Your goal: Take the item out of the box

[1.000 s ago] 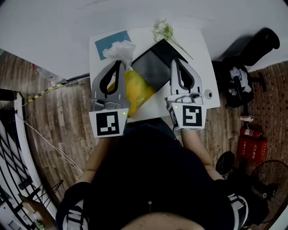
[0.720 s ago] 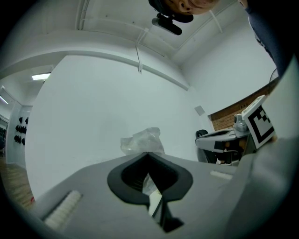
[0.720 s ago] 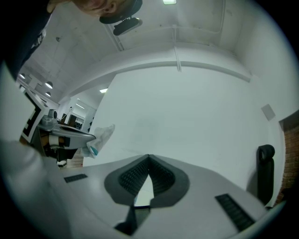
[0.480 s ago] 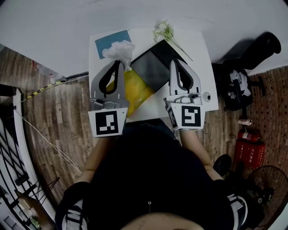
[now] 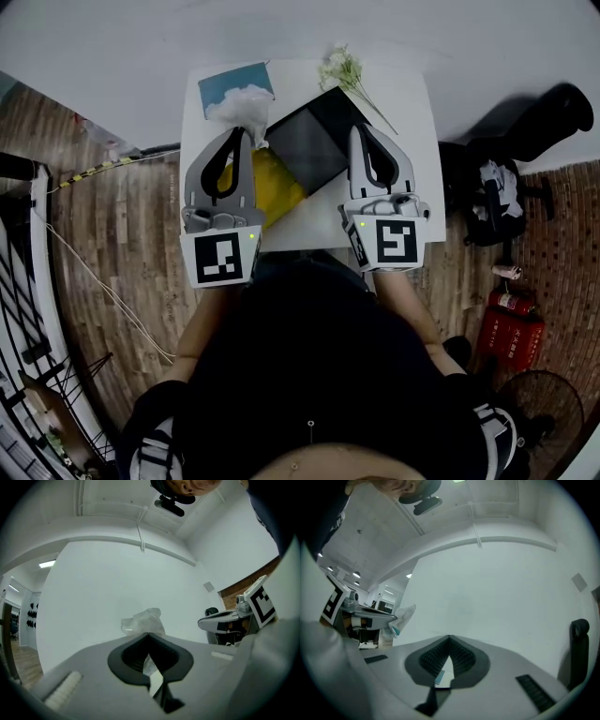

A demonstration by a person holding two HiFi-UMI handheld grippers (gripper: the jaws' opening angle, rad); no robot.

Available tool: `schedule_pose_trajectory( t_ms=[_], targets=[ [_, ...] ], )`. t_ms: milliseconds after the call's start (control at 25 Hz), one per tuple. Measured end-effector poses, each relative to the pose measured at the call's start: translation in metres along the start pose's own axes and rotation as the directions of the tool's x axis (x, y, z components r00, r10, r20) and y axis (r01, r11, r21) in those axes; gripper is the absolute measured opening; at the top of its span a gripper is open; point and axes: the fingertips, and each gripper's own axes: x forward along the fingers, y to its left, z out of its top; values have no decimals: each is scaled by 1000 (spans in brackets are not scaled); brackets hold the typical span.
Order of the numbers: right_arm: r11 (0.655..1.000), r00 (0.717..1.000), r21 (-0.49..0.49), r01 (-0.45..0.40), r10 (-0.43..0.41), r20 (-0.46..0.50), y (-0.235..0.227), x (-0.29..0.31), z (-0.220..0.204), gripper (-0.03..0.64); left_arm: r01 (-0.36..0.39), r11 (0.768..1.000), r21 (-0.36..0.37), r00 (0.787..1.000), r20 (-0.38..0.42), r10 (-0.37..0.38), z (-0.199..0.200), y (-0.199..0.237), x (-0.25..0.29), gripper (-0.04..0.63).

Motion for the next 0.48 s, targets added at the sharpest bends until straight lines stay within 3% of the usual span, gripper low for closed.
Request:
schedule_pose_trajectory(
  t_ms=[480],
  targets=[
    [996,997,18,-82,82,17,-12,3,0,11,-92,996,10,995,-37,92,1,-7,-1,11]
  ],
)
